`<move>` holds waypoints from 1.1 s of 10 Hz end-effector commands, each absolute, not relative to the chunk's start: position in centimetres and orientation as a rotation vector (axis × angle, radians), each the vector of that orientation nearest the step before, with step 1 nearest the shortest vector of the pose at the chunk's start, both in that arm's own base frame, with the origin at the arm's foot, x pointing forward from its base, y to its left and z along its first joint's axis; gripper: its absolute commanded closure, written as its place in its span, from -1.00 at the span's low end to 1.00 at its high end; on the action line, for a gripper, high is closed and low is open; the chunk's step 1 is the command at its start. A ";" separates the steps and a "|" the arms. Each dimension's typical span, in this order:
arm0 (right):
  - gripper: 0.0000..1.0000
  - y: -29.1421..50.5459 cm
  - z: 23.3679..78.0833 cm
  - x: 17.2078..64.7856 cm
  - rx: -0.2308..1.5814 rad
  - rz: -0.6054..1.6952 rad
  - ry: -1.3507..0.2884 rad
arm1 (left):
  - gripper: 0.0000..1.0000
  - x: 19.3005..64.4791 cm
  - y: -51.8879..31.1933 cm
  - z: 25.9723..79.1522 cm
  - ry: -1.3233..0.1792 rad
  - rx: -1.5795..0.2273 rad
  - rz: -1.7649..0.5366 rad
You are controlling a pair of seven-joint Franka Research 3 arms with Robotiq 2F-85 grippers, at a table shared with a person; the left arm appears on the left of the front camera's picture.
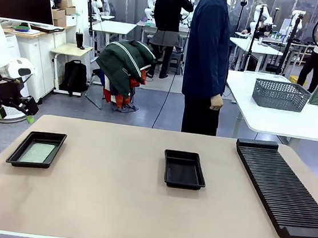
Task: Inspect and transfer BCBs to ESD trays.
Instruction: Pick up the Blank PCB from the PCB Rack and place it in the right ESD tray.
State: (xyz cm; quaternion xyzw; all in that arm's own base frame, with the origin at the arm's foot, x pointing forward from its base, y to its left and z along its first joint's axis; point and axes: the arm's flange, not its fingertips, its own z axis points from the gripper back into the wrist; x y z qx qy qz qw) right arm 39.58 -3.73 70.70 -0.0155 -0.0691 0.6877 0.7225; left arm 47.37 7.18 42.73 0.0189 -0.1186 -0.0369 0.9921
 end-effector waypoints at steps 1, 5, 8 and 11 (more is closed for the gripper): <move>0.95 -2.8 69.4 40.5 0.044 1.362 -0.167 | -1.00 47.2 7.3 42.7 -0.244 0.034 -0.074; 0.95 2.2 62.4 40.8 0.399 0.670 -0.242 | -1.00 47.2 7.3 42.7 -0.244 0.034 -0.074; 0.95 9.9 52.9 41.1 0.628 0.273 -0.175 | -1.00 47.2 7.3 42.7 -0.244 0.034 -0.074; 0.95 16.1 44.3 41.5 0.800 0.121 -0.165 | -1.00 47.2 7.3 42.7 -0.244 0.034 -0.074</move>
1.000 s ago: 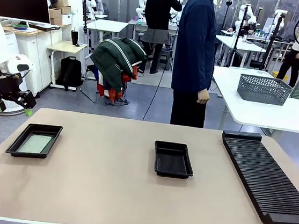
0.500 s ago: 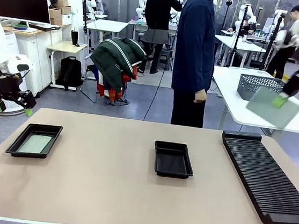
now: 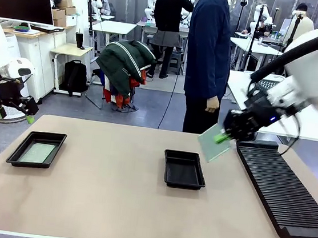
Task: Inspect and transfer BCBs to ESD trays.
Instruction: Pick up the Blank PCB from the PCB Rack and place it in the right ESD tray.
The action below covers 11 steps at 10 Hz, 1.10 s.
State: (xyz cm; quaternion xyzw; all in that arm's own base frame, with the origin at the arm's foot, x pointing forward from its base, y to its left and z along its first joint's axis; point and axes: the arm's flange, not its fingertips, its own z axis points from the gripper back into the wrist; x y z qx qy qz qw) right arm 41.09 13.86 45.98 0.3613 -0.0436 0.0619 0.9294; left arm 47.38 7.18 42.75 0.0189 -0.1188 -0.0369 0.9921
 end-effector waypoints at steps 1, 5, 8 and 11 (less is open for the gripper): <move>0.95 17.2 42.3 41.7 0.848 0.101 -0.193 | -1.00 47.2 7.3 42.7 -0.244 0.034 -0.074; 0.95 19.8 35.6 44.5 0.916 0.079 -0.165 | -1.00 47.2 7.3 42.7 -0.244 0.034 -0.074; 0.95 19.9 32.9 45.4 0.934 0.031 -0.154 | -1.00 47.2 7.3 42.7 -0.244 0.034 -0.074; 0.95 19.5 31.1 46.6 0.897 0.003 -0.158 | -1.00 47.2 7.3 42.7 -0.244 0.034 -0.074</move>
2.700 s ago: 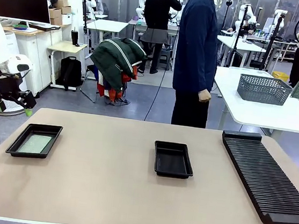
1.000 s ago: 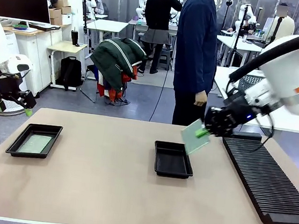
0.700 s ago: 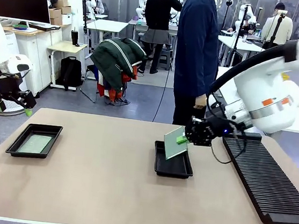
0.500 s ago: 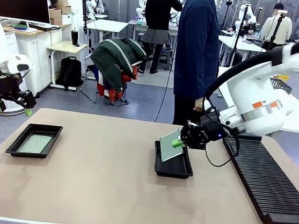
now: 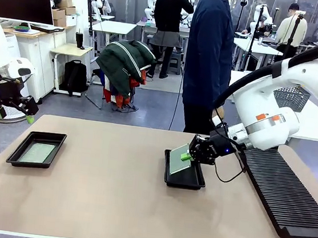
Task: Inspect and transfer BCBs to ESD trays.
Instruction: Pick up the Blank PCB from the PCB Rack and place it in the right ESD tray.
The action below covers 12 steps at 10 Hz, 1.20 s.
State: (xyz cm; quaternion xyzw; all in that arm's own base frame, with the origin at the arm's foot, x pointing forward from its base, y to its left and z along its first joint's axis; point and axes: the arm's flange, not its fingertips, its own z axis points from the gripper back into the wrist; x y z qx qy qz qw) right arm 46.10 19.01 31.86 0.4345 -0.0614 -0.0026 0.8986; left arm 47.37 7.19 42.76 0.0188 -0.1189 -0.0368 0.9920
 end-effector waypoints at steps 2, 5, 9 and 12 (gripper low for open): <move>0.95 19.8 30.4 47.9 0.888 0.012 -0.138 | -1.00 47.2 7.3 42.7 -0.244 0.034 -0.074; 0.95 19.6 29.0 48.7 0.873 -0.008 -0.112 | -1.00 47.2 7.3 42.7 -0.244 0.034 -0.074; 0.95 19.1 27.1 49.3 0.853 -0.007 -0.086 | -1.00 47.2 7.3 42.7 -0.244 0.034 -0.074; 0.95 19.0 27.2 48.8 0.865 -0.018 -0.064 | -1.00 47.2 7.3 42.7 -0.244 0.034 -0.074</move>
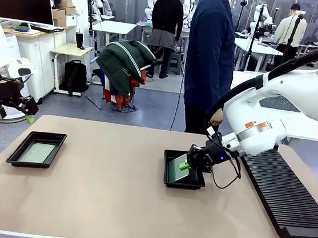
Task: Inspect and transfer BCBs to ESD trays.
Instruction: Pick up the Blank PCB from the PCB Rack and place it in the right ESD tray.
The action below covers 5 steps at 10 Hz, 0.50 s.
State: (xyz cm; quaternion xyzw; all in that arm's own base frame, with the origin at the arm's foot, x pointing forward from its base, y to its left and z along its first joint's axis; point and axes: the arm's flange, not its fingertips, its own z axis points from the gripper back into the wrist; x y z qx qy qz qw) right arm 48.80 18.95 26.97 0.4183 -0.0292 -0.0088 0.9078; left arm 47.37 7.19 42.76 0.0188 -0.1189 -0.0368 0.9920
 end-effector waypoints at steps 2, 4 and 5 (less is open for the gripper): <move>0.95 19.0 27.2 48.8 0.865 -0.018 -0.064 | -1.00 47.2 7.3 42.7 -0.244 0.034 -0.074; 0.95 19.0 27.2 48.8 0.865 -0.018 -0.064 | -1.00 47.2 7.3 42.7 -0.244 0.034 -0.074; 0.95 19.0 27.2 48.8 0.865 -0.018 -0.064 | -1.00 47.2 7.3 42.7 -0.244 0.034 -0.074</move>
